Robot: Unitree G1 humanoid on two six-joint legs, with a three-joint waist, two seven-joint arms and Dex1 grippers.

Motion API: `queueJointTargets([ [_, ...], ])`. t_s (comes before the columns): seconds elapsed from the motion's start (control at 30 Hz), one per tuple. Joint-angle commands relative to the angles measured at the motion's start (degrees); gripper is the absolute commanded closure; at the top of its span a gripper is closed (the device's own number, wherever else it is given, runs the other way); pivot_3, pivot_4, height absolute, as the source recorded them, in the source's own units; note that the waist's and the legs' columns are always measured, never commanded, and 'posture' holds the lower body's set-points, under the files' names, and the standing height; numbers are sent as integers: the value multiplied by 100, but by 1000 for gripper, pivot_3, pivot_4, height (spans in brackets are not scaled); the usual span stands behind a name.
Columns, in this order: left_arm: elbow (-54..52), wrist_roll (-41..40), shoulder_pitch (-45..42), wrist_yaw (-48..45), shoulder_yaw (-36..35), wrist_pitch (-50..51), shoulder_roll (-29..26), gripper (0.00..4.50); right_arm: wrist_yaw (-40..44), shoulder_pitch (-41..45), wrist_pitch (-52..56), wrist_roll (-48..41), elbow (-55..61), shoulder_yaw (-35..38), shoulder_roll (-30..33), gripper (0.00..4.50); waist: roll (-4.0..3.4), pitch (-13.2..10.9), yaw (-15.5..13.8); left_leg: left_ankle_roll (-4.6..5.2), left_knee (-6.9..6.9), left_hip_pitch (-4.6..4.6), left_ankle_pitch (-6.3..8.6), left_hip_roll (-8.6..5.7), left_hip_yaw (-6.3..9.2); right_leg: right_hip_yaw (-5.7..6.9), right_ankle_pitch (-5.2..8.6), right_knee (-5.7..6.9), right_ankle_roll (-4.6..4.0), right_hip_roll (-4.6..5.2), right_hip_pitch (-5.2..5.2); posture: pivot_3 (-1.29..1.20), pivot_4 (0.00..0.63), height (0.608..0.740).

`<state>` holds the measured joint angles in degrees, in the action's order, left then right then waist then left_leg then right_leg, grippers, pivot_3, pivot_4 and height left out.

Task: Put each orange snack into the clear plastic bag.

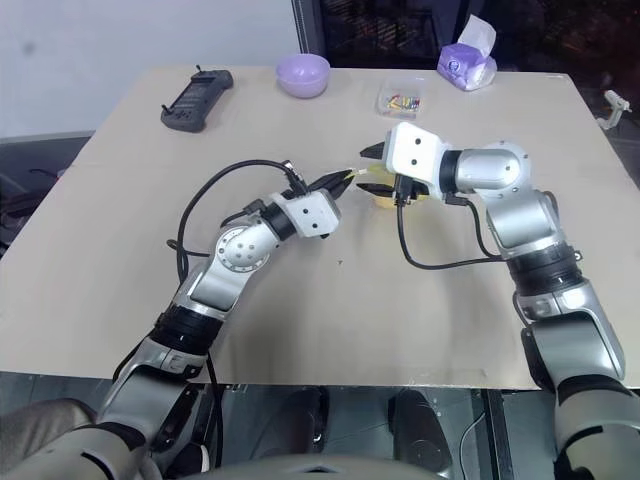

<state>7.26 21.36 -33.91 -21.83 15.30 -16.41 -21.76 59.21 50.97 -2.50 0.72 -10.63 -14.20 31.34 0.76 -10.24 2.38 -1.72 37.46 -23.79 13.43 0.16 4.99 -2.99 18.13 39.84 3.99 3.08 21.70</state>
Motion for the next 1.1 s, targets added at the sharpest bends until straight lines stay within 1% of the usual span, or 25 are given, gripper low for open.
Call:
queueJointTargets([
  [0.03,-283,80,-18,18,26,-143,-35,4500,-74,173,-257,85,-7,42,-16,2248,0,0,-1,0,0,0,0,0,0,0,0,0,0,0,0,0,150,740],
  [0.43,-285,125,-20,9,69,-193,-29,4500,-210,200,-520,345,-147,36,-37,2248,0,0,0,0,0,0,0,0,-1,0,0,0,0,0,0,0,150,740],
  [0.5,-285,123,-17,7,67,-193,-24,4500,-206,188,-542,346,-129,48,-35,2746,0,0,-1,0,0,0,0,0,0,0,0,0,0,0,0,0,150,740],
  [0.53,-275,121,-21,7,64,-195,-22,4500,-204,186,-548,345,-124,51,-33,3078,0,0,-1,0,0,0,0,0,0,0,0,0,0,0,0,0,150,740],
  [0.57,-261,120,-24,9,61,-197,-20,4500,-207,188,-550,345,-122,56,-32,3557,0,0,0,0,0,0,0,0,0,0,0,0,0,0,0,0,150,740],
  [0.6,-251,118,-27,11,59,-198,-18,4500,-206,187,-549,343,-117,60,-29,3925,0,0,0,0,0,0,0,0,0,0,0,0,0,0,0,0,150,740],
  [1.0,-172,104,-71,34,63,-190,10,4500,-182,163,-560,359,-100,65,23,3925,0,0,-1,0,0,0,0,0,-1,0,0,0,0,0,0,0,150,740],
  [1.07,-166,105,-71,33,63,-191,10,4500,-181,150,-575,375,-110,65,44,4474,0,0,-1,0,0,0,0,0,0,0,0,0,0,0,0,0,150,740],
  [1.1,-166,105,-70,33,62,-192,8,4500,-185,147,-579,383,-110,68,49,4474,0,0,-1,0,0,0,0,-1,0,0,0,0,0,0,0,0,150,740],
])
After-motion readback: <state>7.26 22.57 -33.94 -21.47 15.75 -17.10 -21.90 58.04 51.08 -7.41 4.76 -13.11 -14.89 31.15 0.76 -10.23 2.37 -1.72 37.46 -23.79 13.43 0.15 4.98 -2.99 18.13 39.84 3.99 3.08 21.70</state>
